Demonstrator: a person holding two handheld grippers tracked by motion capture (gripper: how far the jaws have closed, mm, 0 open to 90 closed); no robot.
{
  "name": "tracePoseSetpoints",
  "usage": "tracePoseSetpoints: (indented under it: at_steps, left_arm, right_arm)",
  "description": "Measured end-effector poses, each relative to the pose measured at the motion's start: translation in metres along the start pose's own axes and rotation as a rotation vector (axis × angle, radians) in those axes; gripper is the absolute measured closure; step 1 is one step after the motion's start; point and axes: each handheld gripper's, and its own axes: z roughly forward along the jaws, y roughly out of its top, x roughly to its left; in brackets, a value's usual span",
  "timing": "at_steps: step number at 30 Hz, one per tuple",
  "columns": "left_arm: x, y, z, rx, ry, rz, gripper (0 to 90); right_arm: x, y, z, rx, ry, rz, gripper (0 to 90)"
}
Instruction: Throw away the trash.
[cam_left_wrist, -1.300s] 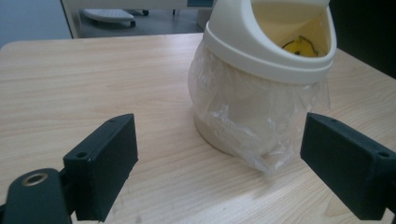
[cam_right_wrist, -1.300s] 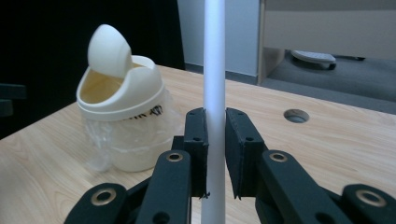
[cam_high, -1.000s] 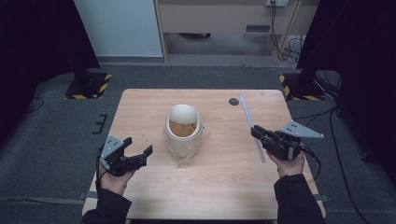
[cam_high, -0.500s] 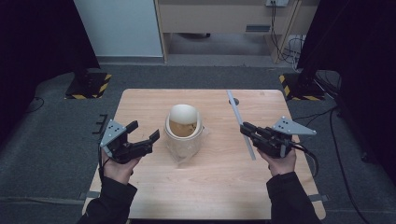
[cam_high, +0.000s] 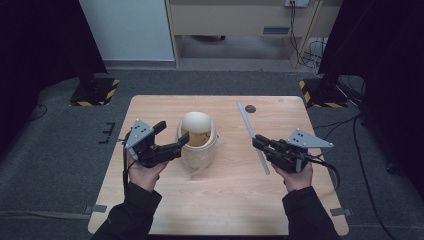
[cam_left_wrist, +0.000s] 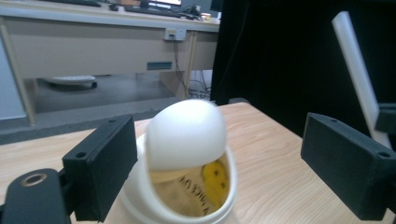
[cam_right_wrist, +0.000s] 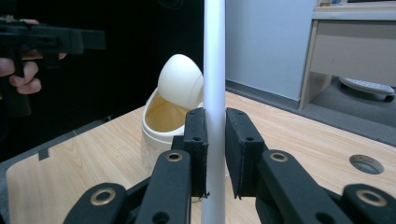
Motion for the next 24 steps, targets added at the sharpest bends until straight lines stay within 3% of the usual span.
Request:
tracePoseSetpoints:
  at_steps: [17,24]
  left_arm:
    - [-0.042,0.015,0.042,-0.009,-0.106,0.021,12.3]
    - [-0.057,0.015,0.06,-0.017,-0.143,0.0,15.9]
  right_arm:
    - [0.006,-0.006,0.005,0.014,0.021,-0.008,79.2]
    - [0.007,-0.007,0.006,0.01,0.032,-0.011,79.3]
